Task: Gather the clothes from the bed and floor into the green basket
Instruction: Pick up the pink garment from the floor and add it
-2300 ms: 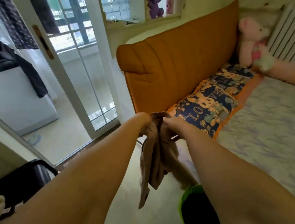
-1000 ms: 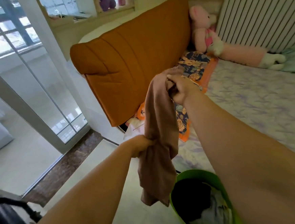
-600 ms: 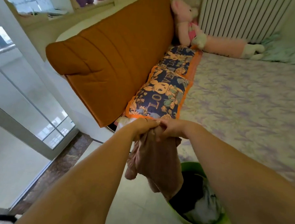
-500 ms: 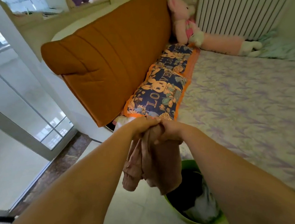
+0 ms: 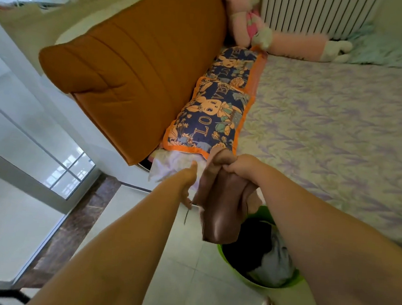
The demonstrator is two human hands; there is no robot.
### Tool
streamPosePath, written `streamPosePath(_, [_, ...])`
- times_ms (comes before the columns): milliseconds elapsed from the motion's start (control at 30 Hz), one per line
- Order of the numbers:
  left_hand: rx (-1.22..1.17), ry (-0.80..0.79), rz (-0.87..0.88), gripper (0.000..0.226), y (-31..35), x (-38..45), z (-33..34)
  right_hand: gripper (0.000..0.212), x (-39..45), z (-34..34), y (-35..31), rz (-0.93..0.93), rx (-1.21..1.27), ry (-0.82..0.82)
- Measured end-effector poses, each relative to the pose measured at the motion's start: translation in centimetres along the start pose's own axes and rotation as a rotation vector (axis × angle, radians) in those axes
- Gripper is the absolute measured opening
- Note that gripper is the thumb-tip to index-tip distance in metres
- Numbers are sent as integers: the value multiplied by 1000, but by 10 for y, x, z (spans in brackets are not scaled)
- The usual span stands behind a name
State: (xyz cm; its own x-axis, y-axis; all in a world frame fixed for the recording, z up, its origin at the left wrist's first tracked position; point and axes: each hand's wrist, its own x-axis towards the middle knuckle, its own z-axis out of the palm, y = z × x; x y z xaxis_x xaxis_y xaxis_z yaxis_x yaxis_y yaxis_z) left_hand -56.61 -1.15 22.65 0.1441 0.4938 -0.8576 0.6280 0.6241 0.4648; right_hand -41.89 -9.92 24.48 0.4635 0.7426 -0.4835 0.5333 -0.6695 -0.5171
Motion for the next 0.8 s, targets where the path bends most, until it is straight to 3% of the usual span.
streamPosePath(100, [-18, -268, 36, 78, -12, -7, 28, 36, -1, -11, 18, 125, 329, -11])
streamPosePath(200, [-86, -422, 57, 98, -16, 1, 73, 41, -6, -21, 42, 259, 598, -14])
streamPosePath(467, [-156, -472, 37, 91, -17, 15, 183, 22, -27, -42, 134, 388, 925, -16])
streamPosePath(667, [-64, -500, -8, 99, -19, 34, 234, 28, -18, -40, 194, 486, 1062, 14])
streamPosePath(800, [28, -407, -36, 102, -21, 61, 248, 36, 4, -22, 215, 541, 1163, -22])
